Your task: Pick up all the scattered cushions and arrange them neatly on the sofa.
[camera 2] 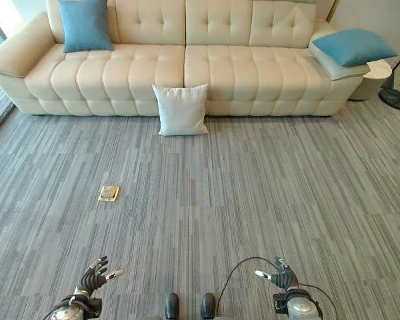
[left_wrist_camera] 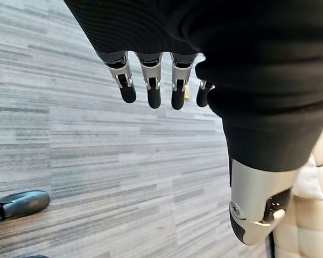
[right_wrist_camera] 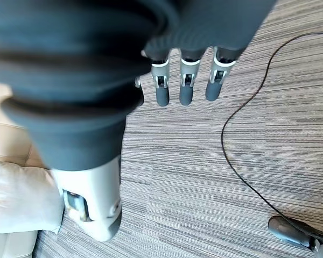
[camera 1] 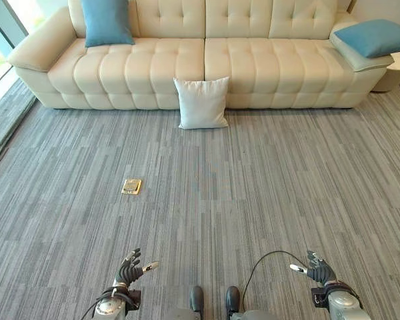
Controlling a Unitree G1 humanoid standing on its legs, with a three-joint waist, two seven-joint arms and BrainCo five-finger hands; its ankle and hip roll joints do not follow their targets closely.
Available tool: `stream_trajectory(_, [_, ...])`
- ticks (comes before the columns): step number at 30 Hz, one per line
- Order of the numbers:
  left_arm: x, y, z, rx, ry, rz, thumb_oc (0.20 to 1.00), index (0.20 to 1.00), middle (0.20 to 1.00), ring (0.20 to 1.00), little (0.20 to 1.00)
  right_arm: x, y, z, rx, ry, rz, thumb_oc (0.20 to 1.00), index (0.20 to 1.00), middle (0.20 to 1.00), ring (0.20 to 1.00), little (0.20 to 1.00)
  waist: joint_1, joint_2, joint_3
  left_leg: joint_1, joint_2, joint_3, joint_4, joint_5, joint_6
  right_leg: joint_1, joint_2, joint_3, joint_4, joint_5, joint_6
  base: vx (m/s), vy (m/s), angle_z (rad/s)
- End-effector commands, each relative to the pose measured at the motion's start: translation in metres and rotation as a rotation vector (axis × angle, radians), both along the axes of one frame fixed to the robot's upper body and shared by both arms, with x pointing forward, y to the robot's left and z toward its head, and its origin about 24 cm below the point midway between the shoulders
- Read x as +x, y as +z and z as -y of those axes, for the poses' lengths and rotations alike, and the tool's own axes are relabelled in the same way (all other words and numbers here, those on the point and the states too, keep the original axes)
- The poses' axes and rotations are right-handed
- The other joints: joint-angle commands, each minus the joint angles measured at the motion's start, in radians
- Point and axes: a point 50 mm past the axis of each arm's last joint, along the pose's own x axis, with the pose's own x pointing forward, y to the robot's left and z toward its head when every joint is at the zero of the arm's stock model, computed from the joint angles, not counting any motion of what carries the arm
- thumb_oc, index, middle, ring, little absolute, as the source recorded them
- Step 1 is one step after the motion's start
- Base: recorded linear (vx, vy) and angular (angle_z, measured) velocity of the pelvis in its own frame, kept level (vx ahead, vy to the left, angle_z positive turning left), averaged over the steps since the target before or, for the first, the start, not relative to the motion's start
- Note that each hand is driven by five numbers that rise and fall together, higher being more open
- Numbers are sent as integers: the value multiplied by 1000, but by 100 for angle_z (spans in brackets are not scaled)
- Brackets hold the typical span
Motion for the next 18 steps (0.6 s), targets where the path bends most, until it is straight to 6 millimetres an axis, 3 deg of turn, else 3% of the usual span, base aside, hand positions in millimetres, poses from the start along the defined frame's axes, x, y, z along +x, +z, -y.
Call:
stream_trajectory(1, [20, 22, -19, 50, 19, 113, 1000, 1000, 1000, 1000, 1000, 26, 21, -8, -19, 86, 122, 1000, 1000, 1000, 1000, 1000, 8, -34, 23, -10, -22, -61, 215, -232, 2, -93, -109, 42, 356, -44, 152, 115, 135, -32])
stream_trajectory(3, [19, 20, -19, 52, 20, 103, 1000, 1000, 1000, 1000, 1000, 31, 26, -12, -21, 118, 146, 1000, 1000, 1000, 1000, 1000, -11, -25, 41, 34, -21, -77, 200, -235, 4, -157, -80, 47, 417, -44, 141, 207, 71, -1])
stream_trajectory(5, [17, 19, -21, 64, 20, 94, 1000, 1000, 1000, 1000, 1000, 34, 31, -12, -28, 134, 170, 1000, 1000, 1000, 1000, 1000, -23, -25, 38, 87, -28, -76, 167, -237, -2, -189, -78, 9, 328, -47, 129, 474, 0, 14])
stream_trajectory(6, [15, 17, -19, 47, 37, 91, 1000, 1000, 1000, 1000, 1000, 36, 33, -14, -25, 149, 179, 1000, 1000, 1000, 1000, 1000, -46, -23, 41, 170, -33, -97, 123, -250, -16, -237, -84, -58, 156, -6, 131, 519, -49, 12])
stream_trajectory(7, [15, 16, -19, 46, 37, 91, 1000, 1000, 1000, 1000, 1000, 36, 33, -13, -26, 150, 179, 1000, 1000, 1000, 1000, 1000, -48, -17, 44, 177, -28, -99, 120, -253, -17, -228, -80, -63, 151, -5, 131, 702, -92, 9])
stream_trajectory(8, [16, 16, -16, 43, 37, 95, 1000, 1000, 1000, 1000, 1000, 33, 33, -12, -28, 152, 172, 1000, 1000, 1000, 1000, 1000, -71, -12, 44, 223, -32, -126, 111, -260, -30, -266, -70, -59, 68, 26, 143, 466, -74, 26])
stream_trajectory(12, [15, 15, -12, 50, 9, 88, 1000, 1000, 1000, 1000, 1000, 24, 30, -8, -40, 152, 151, 1000, 1000, 1000, 1000, 1000, -90, 3, 38, 291, -11, -159, 103, -264, -59, -273, -71, -75, 51, 45, 138, 413, -129, 41])
stream_trajectory(14, [12, 12, -8, 33, -6, 78, 1000, 1000, 1000, 1000, 1000, 18, 26, -8, -26, 150, 130, 1000, 1000, 1000, 1000, 1000, -99, 9, 22, 279, 7, -177, 172, -189, -100, -248, -60, -66, 86, 57, 108, 351, -191, 72])
stream_trajectory(16, [14, 10, -2, 13, -16, 72, 1000, 1000, 1000, 1000, 1000, 16, 25, -6, -26, 133, 130, 1000, 1000, 1000, 1000, 1000, -107, 13, 20, 192, 53, -135, 365, -59, -162, -204, -55, -67, 95, 32, 72, 406, -273, 81])
stream_trajectory(17, [18, 9, 2, 5, -40, 66, 1000, 1000, 1000, 1000, 1000, 20, 28, -8, -30, 149, 149, 1000, 1000, 1000, 1000, 1000, -102, 8, 25, 112, 84, -93, 544, 11, -156, -152, -42, -63, 98, -17, 29, 391, -261, 50])
stream_trajectory(18, [18, 9, 2, 5, -40, 66, 1000, 1000, 1000, 1000, 1000, 20, 28, -8, -30, 149, 149, 1000, 1000, 1000, 1000, 1000, -104, 5, 23, 109, 81, -95, 543, 14, -155, -154, -45, -64, 97, -15, 29, 393, -235, 21])
